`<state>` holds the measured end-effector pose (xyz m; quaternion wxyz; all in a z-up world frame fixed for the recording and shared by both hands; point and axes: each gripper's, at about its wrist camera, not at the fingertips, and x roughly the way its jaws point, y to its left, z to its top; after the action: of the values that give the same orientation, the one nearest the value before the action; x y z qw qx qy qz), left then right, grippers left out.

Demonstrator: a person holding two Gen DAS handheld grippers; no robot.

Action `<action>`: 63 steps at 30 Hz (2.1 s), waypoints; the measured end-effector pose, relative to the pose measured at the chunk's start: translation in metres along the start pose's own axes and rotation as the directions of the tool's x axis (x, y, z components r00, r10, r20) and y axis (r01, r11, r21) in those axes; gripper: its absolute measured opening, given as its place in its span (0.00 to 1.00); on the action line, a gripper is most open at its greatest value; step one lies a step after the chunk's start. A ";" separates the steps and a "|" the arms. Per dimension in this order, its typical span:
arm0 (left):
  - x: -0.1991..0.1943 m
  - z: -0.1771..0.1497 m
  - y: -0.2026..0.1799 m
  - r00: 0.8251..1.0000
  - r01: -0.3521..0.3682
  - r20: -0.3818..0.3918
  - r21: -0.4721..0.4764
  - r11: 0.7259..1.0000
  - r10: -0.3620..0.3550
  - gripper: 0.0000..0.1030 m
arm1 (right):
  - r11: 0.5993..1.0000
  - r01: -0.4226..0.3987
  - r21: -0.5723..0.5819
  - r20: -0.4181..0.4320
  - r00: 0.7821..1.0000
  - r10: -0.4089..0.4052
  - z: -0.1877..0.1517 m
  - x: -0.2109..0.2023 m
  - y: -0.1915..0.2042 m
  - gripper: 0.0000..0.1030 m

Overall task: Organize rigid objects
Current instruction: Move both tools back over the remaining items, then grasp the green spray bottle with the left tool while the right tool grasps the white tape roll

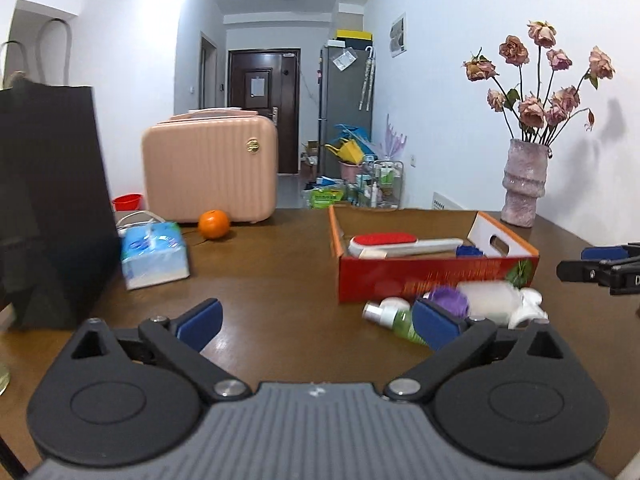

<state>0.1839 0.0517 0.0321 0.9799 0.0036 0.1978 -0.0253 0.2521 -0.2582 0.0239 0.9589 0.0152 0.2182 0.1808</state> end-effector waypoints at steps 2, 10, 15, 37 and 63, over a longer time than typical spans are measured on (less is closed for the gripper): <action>-0.011 -0.012 0.002 1.000 -0.005 -0.008 -0.012 1.000 0.005 1.00 | 1.000 0.001 -0.003 -0.010 1.000 -0.001 -0.016 -0.008 0.014 0.85; -0.019 -0.042 0.003 0.997 0.027 -0.066 -0.041 0.999 -0.029 1.00 | 1.000 0.024 0.016 -0.082 0.996 -0.022 -0.070 -0.022 0.041 0.86; -0.022 -0.044 0.000 0.997 0.062 -0.053 -0.041 0.997 -0.064 1.00 | 0.997 0.071 0.029 -0.085 0.994 -0.068 -0.080 -0.031 0.041 0.86; 0.095 -0.037 -0.029 0.967 0.172 -0.175 -0.083 0.982 -0.184 1.00 | 0.969 0.232 0.087 -0.125 0.967 -0.220 -0.083 -0.003 -0.009 0.86; 0.184 -0.026 -0.081 0.959 0.058 -0.266 -0.160 0.985 -0.099 0.75 | 0.988 0.034 0.150 -0.089 0.996 -0.021 -0.061 0.068 -0.026 0.40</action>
<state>0.3394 -0.0378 -0.0630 0.9389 -0.0746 0.3324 -0.0486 0.2925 -0.2618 -0.0627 0.9470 0.0770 0.2730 0.1511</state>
